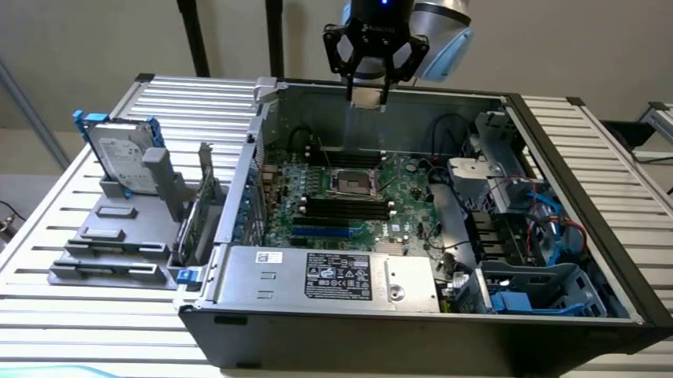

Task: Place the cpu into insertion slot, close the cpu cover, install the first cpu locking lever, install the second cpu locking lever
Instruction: 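Place the cpu into insertion slot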

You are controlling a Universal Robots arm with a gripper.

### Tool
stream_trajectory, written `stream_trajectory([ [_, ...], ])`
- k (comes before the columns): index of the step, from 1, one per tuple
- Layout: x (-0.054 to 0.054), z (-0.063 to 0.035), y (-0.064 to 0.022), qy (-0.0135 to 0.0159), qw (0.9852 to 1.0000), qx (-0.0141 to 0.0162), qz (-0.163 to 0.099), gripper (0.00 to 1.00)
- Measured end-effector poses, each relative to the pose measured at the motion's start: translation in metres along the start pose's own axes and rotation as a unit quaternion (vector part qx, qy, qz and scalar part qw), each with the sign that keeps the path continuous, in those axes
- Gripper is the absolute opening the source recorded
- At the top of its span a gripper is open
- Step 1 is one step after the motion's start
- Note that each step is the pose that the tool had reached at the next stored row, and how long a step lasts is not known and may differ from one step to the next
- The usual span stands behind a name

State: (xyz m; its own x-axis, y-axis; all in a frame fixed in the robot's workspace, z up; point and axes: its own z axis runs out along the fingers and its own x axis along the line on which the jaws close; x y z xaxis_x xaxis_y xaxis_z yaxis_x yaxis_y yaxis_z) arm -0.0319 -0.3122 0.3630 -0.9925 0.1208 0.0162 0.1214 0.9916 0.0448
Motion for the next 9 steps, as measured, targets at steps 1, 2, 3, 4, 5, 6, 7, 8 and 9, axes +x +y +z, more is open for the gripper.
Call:
stream_trajectory([
  [1, 0.0000, 0.0002, 0.0000, -0.0004, 1.0000, -0.0002, 0.009, 0.55],
  [2, 0.0000, 0.0005, 0.0000, -0.0009, 0.9998, -0.0004, 0.019, 0.55],
  [3, 0.0000, 0.0006, 0.0000, -0.0013, 0.9996, -0.0005, 0.028, 0.55],
  [4, 0.0000, 0.0008, 0.0000, -0.0017, 0.9993, -0.0006, 0.037, 0.55],
  [5, 0.0000, 0.0009, 0.0000, -0.0021, 0.9989, -0.0008, 0.046, 0.55],
  [6, 0.0000, 0.0010, 0.0000, -0.0025, 0.9985, -0.0010, 0.055, 0.55],
  [7, 0.0000, 0.0011, 0.0000, -0.0029, 0.9979, -0.0011, 0.064, 0.55],
  [8, 0.0000, 0.0012, 0.0000, -0.0033, 0.9973, -0.0012, 0.073, 0.55],
  [9, 0.0000, 0.0013, 0.0000, -0.0037, 0.9966, -0.0014, 0.082, 0.55],
])
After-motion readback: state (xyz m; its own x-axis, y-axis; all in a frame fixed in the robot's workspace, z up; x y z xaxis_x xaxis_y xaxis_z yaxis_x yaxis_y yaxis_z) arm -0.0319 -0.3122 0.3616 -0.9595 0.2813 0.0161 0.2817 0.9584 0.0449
